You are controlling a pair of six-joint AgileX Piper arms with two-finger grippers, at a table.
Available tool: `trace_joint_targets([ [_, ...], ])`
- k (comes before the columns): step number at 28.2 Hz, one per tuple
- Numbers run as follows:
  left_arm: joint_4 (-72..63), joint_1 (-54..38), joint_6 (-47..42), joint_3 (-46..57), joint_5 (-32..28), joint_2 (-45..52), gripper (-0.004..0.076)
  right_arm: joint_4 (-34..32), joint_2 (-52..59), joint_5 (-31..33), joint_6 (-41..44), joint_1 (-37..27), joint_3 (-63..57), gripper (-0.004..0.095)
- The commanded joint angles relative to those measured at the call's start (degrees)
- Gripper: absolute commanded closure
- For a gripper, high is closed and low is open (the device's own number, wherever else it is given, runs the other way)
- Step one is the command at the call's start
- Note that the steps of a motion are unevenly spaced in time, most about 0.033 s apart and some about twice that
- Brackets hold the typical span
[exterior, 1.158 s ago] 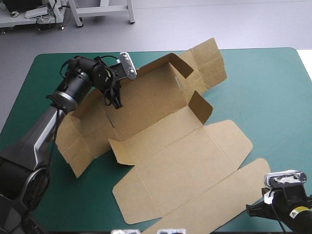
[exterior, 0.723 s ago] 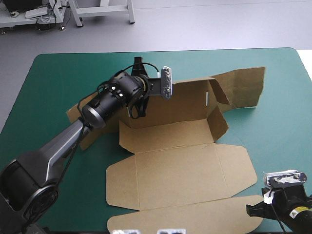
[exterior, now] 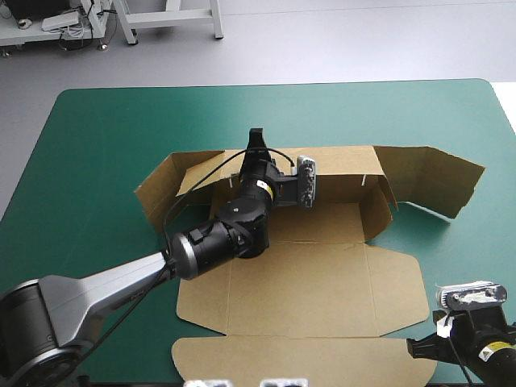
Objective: Fold the box
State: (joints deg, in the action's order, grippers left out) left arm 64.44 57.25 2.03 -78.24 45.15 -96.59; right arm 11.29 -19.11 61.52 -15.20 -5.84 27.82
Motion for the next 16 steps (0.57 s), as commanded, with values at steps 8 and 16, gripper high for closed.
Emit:
trace_joint_targets([
  [8,8.87,2.82,-14.06,6.22,-0.57,4.4,0.0733,0.64,-0.42,-3.58,2.99,-0.02,1.64,0.0921],
  [16,10.35,2.82,-16.19,6.22,-1.09,4.4,0.0733,0.64,-2.77,-3.85,6.06,-0.02,12.96,0.0921],
])
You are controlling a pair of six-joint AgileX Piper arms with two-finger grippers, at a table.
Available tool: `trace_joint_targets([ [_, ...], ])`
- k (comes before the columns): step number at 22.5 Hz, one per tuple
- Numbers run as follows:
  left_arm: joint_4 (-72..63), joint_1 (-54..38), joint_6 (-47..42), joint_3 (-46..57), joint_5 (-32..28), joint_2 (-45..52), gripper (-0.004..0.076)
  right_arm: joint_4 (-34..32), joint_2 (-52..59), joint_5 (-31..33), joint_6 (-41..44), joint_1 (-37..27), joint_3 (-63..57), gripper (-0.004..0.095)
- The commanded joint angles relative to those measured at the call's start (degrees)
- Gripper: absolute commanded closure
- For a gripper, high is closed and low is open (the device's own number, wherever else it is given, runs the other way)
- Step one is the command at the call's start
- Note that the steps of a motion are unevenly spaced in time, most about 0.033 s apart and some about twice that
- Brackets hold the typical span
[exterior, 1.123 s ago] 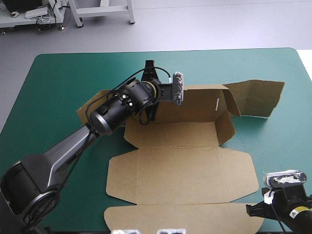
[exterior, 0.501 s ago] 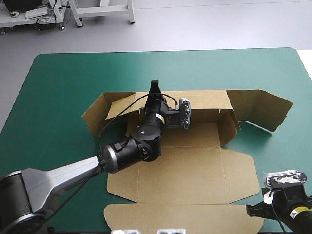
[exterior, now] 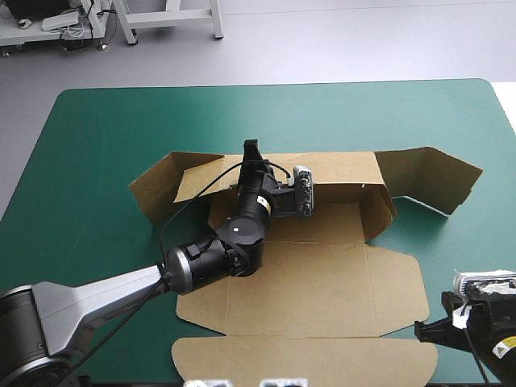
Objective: Fold the box
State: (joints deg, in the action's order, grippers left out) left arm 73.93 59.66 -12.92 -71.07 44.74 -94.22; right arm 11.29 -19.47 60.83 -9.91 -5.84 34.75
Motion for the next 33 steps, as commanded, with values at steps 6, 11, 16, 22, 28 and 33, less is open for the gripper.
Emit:
trace_joint_targets([
  [6,0.99,0.41,-1.24,-0.95,-0.44,2.04,0.0733,0.87,-16.72,-4.04,-0.4,-0.02,24.11,0.0921],
  [11,0.99,0.41,-1.24,-0.95,-0.44,2.04,0.0733,2.56,-36.46,-5.97,-1.8,-0.02,42.68,0.0921],
  [16,0.99,0.41,-1.24,-0.95,-0.44,2.04,0.0733,11.06,-55.03,-3.68,-3.63,-0.02,59.62,0.0921],
  [22,0.99,0.41,-1.24,-0.95,-0.44,2.04,0.0733,11.43,-68.85,0.57,-3.38,-0.02,72.82,0.0921],
  [28,0.99,0.41,-1.24,-0.95,-0.3,2.04,0.0733,13.32,-78.62,6.5,-1.21,-0.02,81.94,0.0921],
  [33,0.99,0.41,-1.24,-0.95,0.52,2.04,0.0733,13.94,-84.41,10.74,0.43,-0.02,83.59,0.0921],
])
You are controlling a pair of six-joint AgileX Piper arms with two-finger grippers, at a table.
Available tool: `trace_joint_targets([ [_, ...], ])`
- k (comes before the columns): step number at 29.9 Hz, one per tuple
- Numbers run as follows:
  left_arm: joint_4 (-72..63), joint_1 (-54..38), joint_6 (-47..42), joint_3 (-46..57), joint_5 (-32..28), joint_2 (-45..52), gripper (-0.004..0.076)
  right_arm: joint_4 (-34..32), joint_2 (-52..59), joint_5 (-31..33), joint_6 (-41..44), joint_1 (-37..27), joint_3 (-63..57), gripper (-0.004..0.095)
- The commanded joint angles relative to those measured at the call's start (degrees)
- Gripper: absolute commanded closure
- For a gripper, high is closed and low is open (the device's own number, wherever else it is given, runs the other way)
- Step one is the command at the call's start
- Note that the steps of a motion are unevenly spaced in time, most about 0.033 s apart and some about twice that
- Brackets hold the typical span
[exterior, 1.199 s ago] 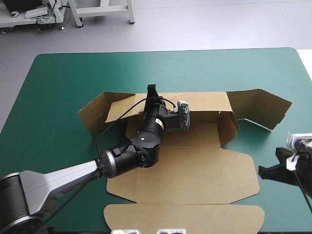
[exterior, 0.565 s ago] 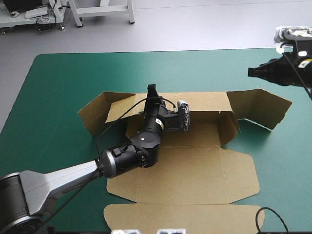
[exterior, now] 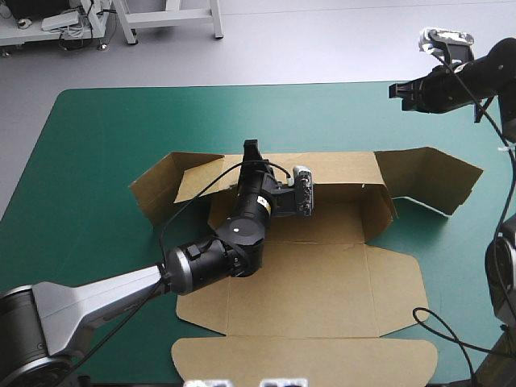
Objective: Fold the box
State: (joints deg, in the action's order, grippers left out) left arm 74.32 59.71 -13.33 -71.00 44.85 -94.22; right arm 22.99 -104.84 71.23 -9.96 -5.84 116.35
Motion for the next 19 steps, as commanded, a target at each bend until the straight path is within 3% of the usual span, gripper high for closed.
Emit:
trace_joint_targets([
  [1,0.6,0.36,-0.83,-1.01,0.56,2.04,0.0733,2.47,0.64,0.34,0.48,-0.02,1.99,0.0921],
  [8,0.6,0.36,-0.83,-1.01,1.36,2.04,0.0733,-1.31,-0.16,0.45,2.62,-0.02,0.42,0.0921],
  [19,0.6,0.36,-0.83,-1.01,2.9,2.04,0.0733,-0.48,3.61,0.35,-0.92,-0.02,-13.42,0.0921],
])
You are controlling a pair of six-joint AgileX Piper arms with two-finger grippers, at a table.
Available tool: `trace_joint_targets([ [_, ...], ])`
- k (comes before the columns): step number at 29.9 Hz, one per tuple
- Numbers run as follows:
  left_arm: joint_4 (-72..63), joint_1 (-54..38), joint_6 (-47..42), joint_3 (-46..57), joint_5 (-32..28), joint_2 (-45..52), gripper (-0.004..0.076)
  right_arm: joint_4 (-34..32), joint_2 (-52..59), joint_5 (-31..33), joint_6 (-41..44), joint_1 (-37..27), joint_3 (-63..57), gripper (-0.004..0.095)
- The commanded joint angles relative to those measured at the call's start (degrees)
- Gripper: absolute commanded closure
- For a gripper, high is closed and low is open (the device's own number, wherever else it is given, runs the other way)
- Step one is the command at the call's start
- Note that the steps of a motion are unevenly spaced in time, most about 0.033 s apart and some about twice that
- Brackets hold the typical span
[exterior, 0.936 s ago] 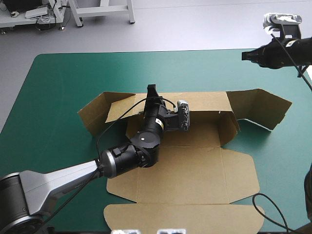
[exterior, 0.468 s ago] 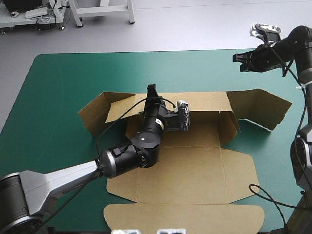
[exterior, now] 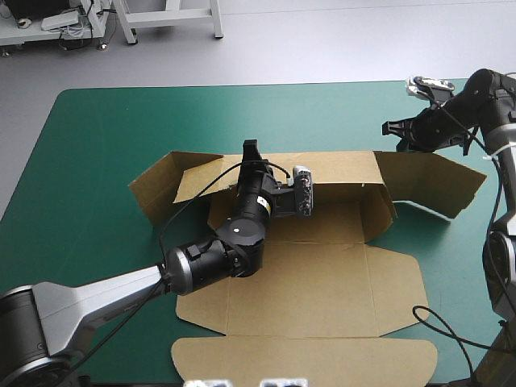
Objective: Fold the box
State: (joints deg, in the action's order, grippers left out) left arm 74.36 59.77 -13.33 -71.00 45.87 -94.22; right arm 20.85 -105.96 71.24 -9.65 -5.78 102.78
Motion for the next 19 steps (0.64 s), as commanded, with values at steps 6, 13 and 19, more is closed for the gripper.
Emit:
trace_joint_targets([
  [6,0.44,0.3,-0.83,-1.01,2.05,2.04,0.0733,1.45,6.74,0.34,-1.67,-0.08,-2.8,0.0921],
  [13,0.34,0.3,-1.24,-1.01,2.29,2.04,0.0733,1.55,10.27,0.34,-3.47,-0.08,-8.66,0.0921],
  [19,-0.34,0.3,-1.34,-1.01,2.29,2.04,0.0733,1.43,13.56,0.34,-5.22,-0.08,-12.36,0.0921],
])
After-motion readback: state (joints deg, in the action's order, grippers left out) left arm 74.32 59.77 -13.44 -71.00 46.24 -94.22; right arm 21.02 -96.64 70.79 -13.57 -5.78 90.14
